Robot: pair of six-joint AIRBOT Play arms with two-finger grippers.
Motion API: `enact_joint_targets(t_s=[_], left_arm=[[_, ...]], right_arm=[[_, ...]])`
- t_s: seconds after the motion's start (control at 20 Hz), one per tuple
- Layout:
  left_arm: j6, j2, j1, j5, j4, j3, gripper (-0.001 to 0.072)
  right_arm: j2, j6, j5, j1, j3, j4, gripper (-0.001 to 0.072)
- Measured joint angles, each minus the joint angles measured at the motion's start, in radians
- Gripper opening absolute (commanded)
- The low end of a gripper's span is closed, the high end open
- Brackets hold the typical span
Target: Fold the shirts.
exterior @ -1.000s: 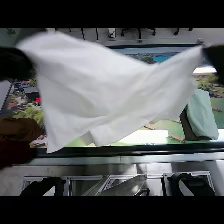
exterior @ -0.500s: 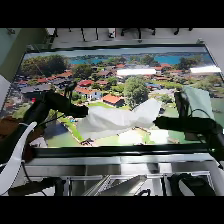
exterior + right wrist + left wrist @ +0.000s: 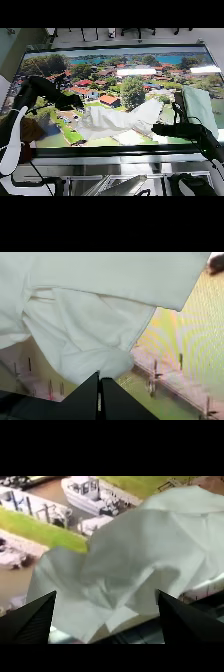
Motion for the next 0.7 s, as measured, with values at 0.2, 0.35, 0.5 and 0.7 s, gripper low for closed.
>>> enact_joint_targets(t_s=[0.2,0.35,0.5,0.7], left_arm=[[-0.008,0.119,0.069,0.043,0.018,-0.185,0.0701],[-0.008,0.209,0.082,-0.043,-0.004,-0.403,0.0701],[-0.008,0.256,0.056,-0.170,-0.065,-0.574,0.0700],[-0.008,0.277,-0.032,-0.332,-0.103,-0.691,0.0700]], right_arm=[[-0.002,-0.004,0.004,0.000,-0.001,0.001,0.0016],[-0.002,-0.007,0.006,0.000,-0.001,0.001,0.0016],[-0.002,-0.007,0.006,0.000,-0.001,0.001,0.0016],[-0.002,-0.007,0.006,0.000,-0.001,0.001,0.0016]])
